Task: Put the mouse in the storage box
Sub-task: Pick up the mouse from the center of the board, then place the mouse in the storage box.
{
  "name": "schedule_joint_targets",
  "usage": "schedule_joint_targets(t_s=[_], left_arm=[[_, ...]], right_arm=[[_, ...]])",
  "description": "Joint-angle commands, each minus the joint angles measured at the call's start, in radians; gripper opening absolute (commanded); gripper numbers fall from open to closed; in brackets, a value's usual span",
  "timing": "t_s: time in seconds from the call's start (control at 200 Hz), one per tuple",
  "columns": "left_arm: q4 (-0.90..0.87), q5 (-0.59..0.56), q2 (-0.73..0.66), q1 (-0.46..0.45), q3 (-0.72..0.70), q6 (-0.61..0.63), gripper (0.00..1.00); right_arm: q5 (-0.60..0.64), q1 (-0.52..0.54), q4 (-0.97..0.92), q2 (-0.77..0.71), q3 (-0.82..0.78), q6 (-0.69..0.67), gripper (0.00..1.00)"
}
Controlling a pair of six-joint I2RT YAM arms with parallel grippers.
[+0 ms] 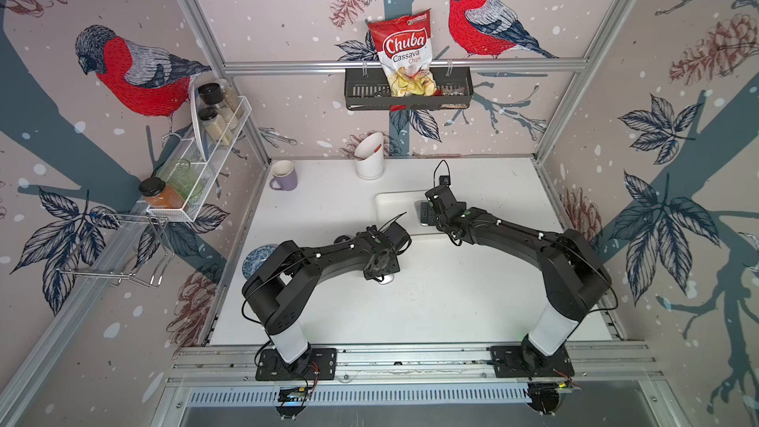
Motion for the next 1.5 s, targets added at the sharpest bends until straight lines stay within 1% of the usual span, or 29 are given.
schedule_joint_targets(t_s=[0.0, 0.1, 0.18, 0.27, 0.345, 0.45, 0.575, 0.635, 0.695, 0.795, 0.895, 0.91, 0.965, 1.035, 1.08, 1.175, 1.236, 1.496], left_arm=[[-0.027, -0.036, -0.014, -0.003, -0.013, 0.05, 0.61], [-0.039, -0.055, -0.044, -0.003, -0.027, 0.067, 0.6], [-0.028, -0.069, -0.086, -0.004, -0.062, 0.083, 0.59], [-0.003, -0.085, -0.139, -0.003, -0.113, 0.101, 0.54], [-0.027, -0.103, -0.178, -0.005, -0.129, 0.099, 0.52], [-0.041, -0.133, -0.256, -0.005, -0.168, 0.092, 0.53], [-0.107, -0.185, -0.321, -0.005, -0.135, 0.105, 0.55], [-0.113, -0.206, -0.343, -0.005, -0.112, 0.129, 0.55], [-0.111, -0.233, -0.353, -0.005, -0.083, 0.156, 0.56], [-0.11, -0.247, -0.332, -0.003, -0.023, 0.198, 0.56], [-0.067, -0.226, -0.291, 0.005, 0.003, 0.256, 0.57], [-0.062, -0.221, -0.283, 0.008, 0.031, 0.265, 0.57], [-0.04, -0.2, -0.251, 0.02, 0.069, 0.292, 0.57], [-0.006, -0.178, -0.21, 0.034, 0.116, 0.335, 0.57], [0.006, -0.169, -0.18, 0.041, 0.152, 0.358, 0.57], [0.019, -0.153, -0.117, 0.05, 0.235, 0.406, 0.58], [0.042, -0.142, -0.084, 0.056, 0.27, 0.434, 0.58], [0.121, -0.072, 0.069, 0.086, 0.384, 0.499, 0.58]], right_arm=[[0.002, 0.004, 0.024, -0.006, -0.006, -0.015, 0.97], [0.01, 0.005, -0.002, 0.0, 0.011, -0.015, 0.97], [0.002, 0.005, 0.021, -0.003, -0.003, -0.019, 0.98], [-0.003, 0.007, 0.012, 0.005, 0.009, -0.018, 0.98], [0.0, 0.011, 0.009, 0.008, 0.013, -0.016, 0.98], [-0.008, 0.017, 0.017, 0.012, 0.014, -0.019, 0.98], [0.003, 0.021, 0.025, 0.006, 0.004, -0.014, 0.98], [-0.005, 0.021, 0.053, -0.003, -0.015, -0.015, 0.98], [-0.006, 0.016, 0.043, -0.014, -0.012, -0.009, 0.98], [0.015, 0.013, 0.067, -0.06, -0.058, -0.001, 0.98], [0.01, -0.001, 0.095, -0.116, -0.104, 0.007, 0.98], [0.009, -0.002, 0.089, -0.122, -0.105, 0.01, 0.98], [0.027, -0.006, 0.08, -0.146, -0.117, 0.013, 0.98], [0.048, -0.007, 0.109, -0.181, -0.153, 0.01, 0.98], [0.044, -0.012, 0.123, -0.198, -0.17, 0.007, 0.98], [0.052, -0.021, 0.094, -0.223, -0.169, 0.024, 0.98], [0.056, -0.022, 0.121, -0.244, -0.194, 0.024, 0.98], [0.051, -0.031, 0.144, -0.289, -0.239, 0.035, 0.98]])
